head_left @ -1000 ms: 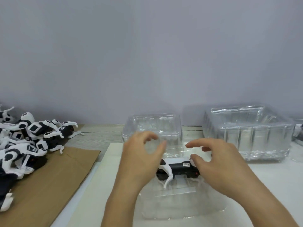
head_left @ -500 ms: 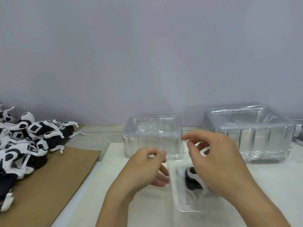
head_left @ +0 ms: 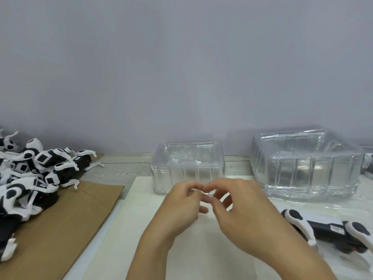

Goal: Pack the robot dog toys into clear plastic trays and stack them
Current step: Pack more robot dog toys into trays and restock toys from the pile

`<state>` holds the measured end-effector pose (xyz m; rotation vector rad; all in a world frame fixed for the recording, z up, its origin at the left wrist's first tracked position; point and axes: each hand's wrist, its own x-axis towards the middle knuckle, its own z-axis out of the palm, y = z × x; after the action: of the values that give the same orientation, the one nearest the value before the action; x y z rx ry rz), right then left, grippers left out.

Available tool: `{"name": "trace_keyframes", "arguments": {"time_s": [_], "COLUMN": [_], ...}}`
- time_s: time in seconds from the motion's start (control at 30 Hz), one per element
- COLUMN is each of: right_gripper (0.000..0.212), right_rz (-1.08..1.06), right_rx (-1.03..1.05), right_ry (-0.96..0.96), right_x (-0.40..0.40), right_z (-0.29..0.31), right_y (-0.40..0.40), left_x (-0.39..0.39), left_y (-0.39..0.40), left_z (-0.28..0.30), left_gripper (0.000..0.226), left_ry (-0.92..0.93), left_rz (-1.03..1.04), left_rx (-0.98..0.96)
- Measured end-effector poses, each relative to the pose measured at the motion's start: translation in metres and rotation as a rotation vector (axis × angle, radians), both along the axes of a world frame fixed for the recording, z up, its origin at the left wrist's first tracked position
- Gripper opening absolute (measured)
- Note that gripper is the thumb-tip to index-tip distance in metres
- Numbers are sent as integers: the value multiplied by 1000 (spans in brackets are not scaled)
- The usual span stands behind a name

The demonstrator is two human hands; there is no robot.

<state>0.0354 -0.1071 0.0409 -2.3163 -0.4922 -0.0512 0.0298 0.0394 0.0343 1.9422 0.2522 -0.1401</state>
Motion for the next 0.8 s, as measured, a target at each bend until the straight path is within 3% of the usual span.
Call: {"name": "trace_keyframes", "arguments": {"time_s": [0.2, 0.47, 0.8], "right_gripper": [33, 24, 23], "right_rz": [54, -149, -754], "right_rx": [-181, -254, -230], "right_ry": [199, 323, 324], "right_x": [-12, 6, 35], "right_z": [-4, 9, -22], "right_y": [8, -42, -128], "left_x": [2, 2, 5], "left_y": [7, 10, 16], "left_z": [3, 1, -4], "left_gripper": [24, 23, 26], "left_ry": [-123, -169, -221], "left_rz": [359, 433, 484], "left_rx": [-92, -136, -150]}}
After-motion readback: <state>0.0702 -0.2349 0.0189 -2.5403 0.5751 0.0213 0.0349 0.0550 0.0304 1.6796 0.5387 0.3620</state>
